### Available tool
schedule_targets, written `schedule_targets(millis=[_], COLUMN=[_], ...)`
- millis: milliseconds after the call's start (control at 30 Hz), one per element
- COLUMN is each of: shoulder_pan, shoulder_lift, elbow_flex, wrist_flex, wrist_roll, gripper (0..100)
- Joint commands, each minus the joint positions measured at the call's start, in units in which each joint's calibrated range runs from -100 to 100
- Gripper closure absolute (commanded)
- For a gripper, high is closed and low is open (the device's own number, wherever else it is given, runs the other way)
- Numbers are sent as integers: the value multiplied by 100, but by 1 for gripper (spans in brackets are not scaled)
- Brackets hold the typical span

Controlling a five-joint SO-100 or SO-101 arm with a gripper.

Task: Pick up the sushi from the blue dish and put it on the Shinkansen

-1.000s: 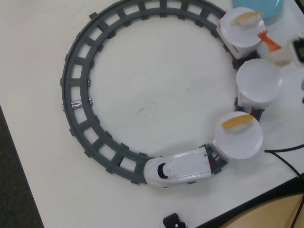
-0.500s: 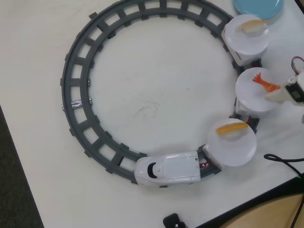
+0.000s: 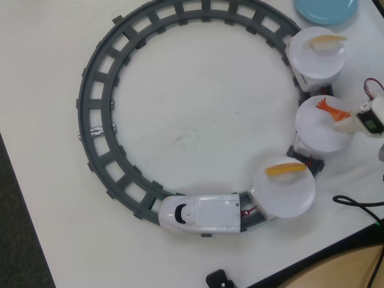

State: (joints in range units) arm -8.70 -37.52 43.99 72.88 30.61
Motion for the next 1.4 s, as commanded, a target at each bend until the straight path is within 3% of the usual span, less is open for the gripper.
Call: schedule_targets(millis=[0, 233, 500, 733, 933, 1200, 1367], shoulder_pan=[-1, -468, -829, -767, -740, 325, 1909], shoulder_lift=[-102, -94, -102, -169, -186, -862, -1772], elbow_flex=[0, 27, 152, 1104, 745, -1167, -1284], wrist_flex=[-180, -189, -215, -1156, -1105, -702, -762], wrist_roll=[-36, -183, -356, -403, -523, -838, -1640], gripper=[97, 97, 88, 79, 72, 71, 71])
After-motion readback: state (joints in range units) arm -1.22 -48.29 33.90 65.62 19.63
